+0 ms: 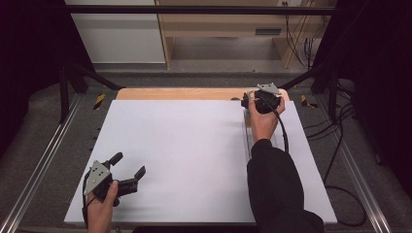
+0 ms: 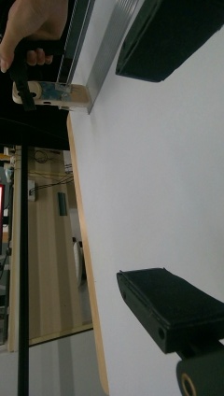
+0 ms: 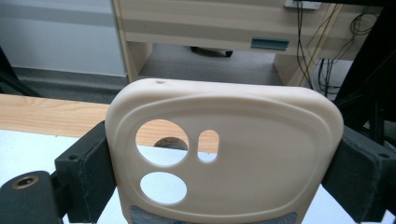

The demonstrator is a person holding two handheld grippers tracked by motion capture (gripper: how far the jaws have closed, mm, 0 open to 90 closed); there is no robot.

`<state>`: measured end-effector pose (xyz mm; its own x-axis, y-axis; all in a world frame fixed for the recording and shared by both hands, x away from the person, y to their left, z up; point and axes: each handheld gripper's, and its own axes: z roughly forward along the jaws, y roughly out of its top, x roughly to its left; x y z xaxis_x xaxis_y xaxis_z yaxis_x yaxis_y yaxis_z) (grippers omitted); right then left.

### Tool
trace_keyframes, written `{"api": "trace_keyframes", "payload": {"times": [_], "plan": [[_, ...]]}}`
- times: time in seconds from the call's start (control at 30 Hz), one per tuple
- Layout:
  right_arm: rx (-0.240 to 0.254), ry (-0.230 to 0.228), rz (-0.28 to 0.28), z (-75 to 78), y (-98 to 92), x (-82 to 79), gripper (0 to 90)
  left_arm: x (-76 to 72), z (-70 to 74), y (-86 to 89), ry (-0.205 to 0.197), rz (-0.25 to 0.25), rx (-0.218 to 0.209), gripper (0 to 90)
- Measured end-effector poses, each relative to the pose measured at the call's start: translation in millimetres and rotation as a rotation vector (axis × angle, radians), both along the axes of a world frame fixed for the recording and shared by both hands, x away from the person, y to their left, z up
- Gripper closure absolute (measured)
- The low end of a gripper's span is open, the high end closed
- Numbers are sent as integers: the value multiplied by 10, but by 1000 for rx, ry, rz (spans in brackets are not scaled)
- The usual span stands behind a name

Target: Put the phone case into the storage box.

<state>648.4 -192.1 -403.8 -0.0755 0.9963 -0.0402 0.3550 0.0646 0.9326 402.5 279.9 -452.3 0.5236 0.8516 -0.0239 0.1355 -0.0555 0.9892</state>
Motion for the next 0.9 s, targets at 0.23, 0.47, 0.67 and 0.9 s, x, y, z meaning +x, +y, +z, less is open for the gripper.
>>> {"api": "trace_keyframes", "payload": {"times": [0.23,0.47,0.67,0.9], "plan": [[15,21,12,-17,-32,3,53,0,-1,-10,0,0,12,23],[13,35,21,-13,-31,-9,35,-10,3,-2,-1,6,19,23],[15,25,18,-8,-40,-7,34,-5,0,2,2,8,22,23],[9,4,21,39,-36,-40,34,-6,2,-9,1,6,26,23]]}}
